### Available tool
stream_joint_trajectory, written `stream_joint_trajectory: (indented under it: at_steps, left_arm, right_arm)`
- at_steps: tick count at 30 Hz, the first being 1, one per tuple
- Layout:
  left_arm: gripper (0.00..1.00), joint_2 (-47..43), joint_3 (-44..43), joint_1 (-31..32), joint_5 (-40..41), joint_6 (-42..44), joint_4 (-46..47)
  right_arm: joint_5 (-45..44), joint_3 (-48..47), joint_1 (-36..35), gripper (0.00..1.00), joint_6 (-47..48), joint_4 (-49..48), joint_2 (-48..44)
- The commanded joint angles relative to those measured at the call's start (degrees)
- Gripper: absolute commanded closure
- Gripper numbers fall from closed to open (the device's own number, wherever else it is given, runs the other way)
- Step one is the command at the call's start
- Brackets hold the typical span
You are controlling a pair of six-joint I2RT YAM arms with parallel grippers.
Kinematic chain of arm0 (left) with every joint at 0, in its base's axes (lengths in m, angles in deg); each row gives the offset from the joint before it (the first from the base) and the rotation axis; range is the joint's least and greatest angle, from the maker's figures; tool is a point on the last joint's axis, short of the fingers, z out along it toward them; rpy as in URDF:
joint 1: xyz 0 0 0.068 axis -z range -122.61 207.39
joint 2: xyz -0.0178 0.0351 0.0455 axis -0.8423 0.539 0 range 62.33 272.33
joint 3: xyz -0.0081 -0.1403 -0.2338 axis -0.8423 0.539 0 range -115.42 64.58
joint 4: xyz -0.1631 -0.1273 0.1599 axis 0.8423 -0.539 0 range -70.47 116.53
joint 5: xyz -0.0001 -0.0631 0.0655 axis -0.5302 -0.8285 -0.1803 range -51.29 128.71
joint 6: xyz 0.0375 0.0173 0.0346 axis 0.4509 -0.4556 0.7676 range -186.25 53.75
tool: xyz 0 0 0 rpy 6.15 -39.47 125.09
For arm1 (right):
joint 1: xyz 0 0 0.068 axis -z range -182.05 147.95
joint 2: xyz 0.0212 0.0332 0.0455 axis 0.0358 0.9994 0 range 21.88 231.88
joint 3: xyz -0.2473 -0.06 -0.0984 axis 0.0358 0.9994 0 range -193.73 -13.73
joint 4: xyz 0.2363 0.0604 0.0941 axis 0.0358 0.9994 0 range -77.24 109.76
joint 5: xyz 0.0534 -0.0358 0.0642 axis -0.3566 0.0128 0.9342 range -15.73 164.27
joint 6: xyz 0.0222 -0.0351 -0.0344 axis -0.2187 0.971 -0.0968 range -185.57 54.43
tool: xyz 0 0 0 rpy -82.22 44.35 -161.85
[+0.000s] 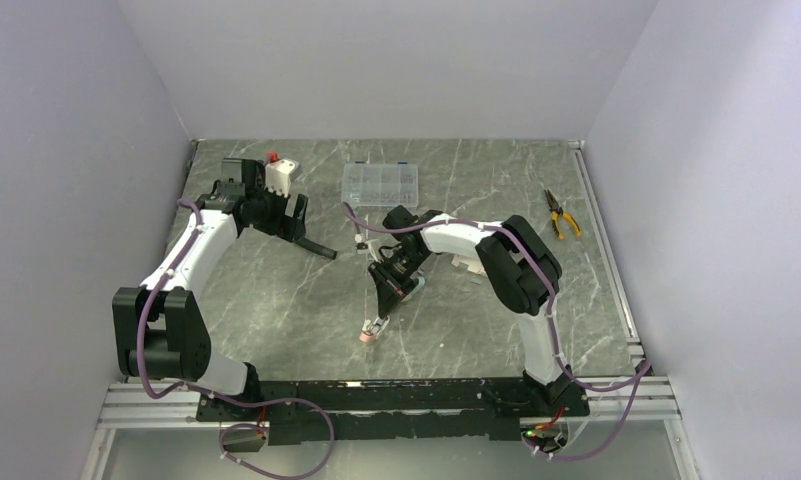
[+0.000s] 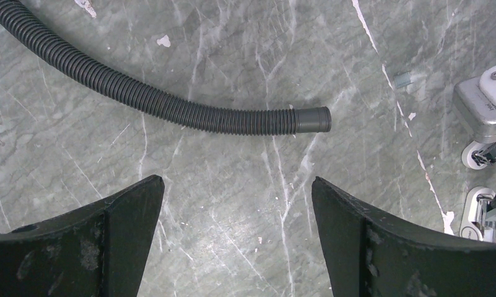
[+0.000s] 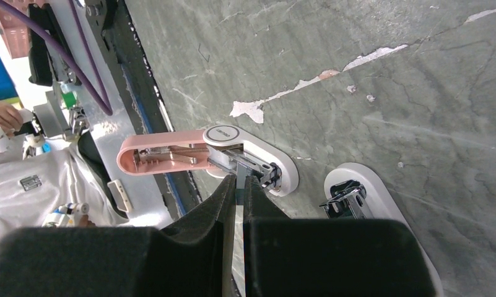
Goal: Load the staples into the stapler
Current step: Install the staple into the stapler.
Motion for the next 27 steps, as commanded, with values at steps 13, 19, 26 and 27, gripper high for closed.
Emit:
stream_joint_trajectory:
  at_steps: [13, 19, 26, 27]
  left_arm:
    - [0.05, -0.1, -2.8, -0.1, 0.4, -0.5, -0.2]
    - [0.05, -0.1, -2.9, 0.0, 0.4, -0.6, -0.2]
    - [0.05, -0.2, -2.8, -0.1, 0.6, -0.5, -0.3]
    - [0.05, -0.2, -2.9, -0.1, 0.5, -0.5, -0.3]
  right_arm:
    - [-1.3, -0.1, -0.8, 0.93, 0.0, -1.2, -1.7]
    - [-1.9, -0.2, -1.0, 0.91, 0.2, -1.1, -2.3]
    - [-2.6, -0.3, -1.3, 0.86, 0.6, -1.0, -2.7]
    - [-2.6, -0.4, -1.4, 0.85, 0.7, -0.9, -2.6]
